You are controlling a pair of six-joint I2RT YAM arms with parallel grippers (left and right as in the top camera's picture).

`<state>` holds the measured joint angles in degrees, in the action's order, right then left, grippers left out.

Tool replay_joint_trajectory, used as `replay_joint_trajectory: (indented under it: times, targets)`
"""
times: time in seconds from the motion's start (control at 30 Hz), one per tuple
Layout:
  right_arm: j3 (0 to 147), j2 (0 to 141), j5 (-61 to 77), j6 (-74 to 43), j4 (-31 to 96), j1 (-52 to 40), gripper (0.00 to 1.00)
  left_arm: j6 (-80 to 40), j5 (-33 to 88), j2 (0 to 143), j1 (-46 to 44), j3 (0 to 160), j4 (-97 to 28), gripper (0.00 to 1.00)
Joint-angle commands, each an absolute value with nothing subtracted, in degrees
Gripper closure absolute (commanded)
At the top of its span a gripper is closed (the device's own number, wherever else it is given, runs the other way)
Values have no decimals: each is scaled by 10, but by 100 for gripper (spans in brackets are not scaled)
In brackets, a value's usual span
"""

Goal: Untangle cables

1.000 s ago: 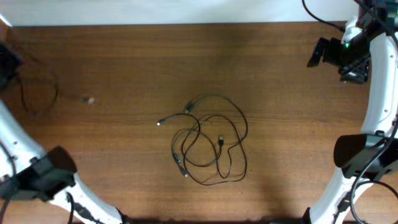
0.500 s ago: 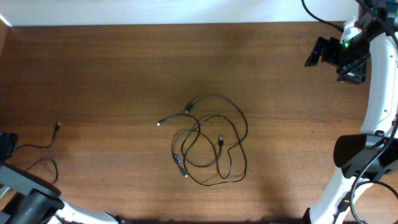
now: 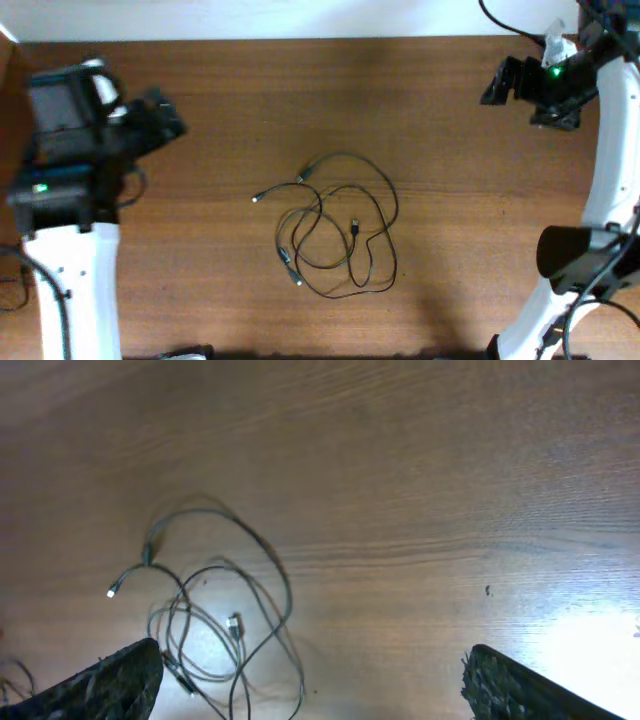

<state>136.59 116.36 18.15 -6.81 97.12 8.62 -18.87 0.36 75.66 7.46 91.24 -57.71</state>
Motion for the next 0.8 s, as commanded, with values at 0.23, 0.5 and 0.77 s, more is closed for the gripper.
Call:
replay_joint_trajectory:
  times: [0.23, 0.5, 0.77]
  targets:
    - [1368, 1016, 192, -49, 973, 52, 3, -49, 84, 933, -221, 914, -577, 0]
    - [1312, 1016, 184, -49, 973, 52, 2, 129, 157, 1119, -310, 914, -552, 0]
    - [1277, 1017, 182, -49, 973, 52, 2, 240, 157, 1193, -310, 914, -531, 5]
